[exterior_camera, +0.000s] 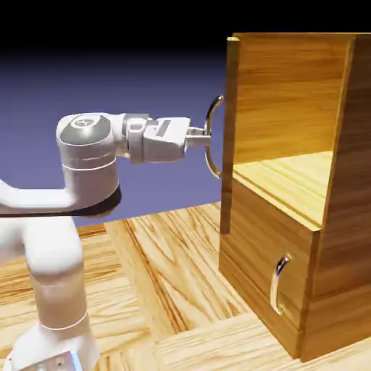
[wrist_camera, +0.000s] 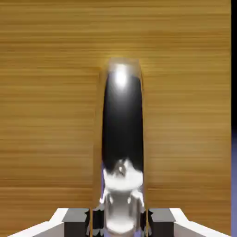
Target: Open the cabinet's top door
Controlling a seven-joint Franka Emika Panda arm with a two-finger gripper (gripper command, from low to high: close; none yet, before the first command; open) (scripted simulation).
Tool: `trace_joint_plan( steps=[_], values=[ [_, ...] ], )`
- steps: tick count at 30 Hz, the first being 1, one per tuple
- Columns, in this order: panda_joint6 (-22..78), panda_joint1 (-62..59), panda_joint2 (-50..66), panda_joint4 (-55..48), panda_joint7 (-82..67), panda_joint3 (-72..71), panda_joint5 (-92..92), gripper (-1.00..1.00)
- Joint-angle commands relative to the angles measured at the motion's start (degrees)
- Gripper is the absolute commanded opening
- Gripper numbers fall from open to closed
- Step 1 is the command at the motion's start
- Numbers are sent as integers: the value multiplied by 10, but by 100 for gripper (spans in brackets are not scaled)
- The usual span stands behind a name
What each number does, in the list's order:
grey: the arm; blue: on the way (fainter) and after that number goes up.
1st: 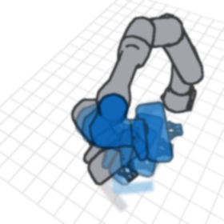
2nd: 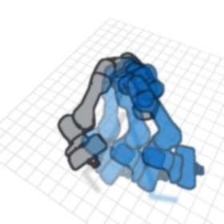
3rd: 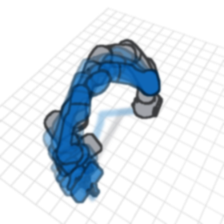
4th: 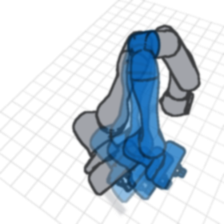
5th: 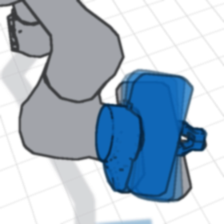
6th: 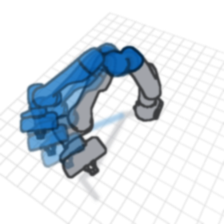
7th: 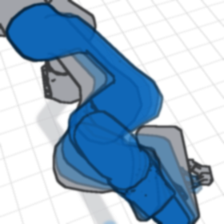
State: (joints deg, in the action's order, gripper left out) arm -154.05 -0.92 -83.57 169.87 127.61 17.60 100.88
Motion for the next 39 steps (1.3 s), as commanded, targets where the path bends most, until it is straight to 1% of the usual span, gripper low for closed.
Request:
trace_joint_plan(
  steps=[1,5,11,14,17,22,27,31,35,39],
  values=[
    [10,-5,-13,8,-11,-16,-25,-100],
    [60,-10,-68,36,-54,-83,-125,-100],
    [160,16,-133,58,-95,-205,-266,-100],
    [205,27,-151,59,-105,-267,-327,-100],
    [195,-7,-170,61,-131,-319,-401,-100],
    [284,20,-174,40,-131,-423,-485,-100],
    [354,5,-173,4,-141,-527,-581,-100],
    [415,-34,-174,-42,-156,-610,-665,-100],
    [496,-100,-175,-118,-175,-688,-744,-100],
    [576,-171,-174,-201,-190,-735,-791,-100]
  ],
)
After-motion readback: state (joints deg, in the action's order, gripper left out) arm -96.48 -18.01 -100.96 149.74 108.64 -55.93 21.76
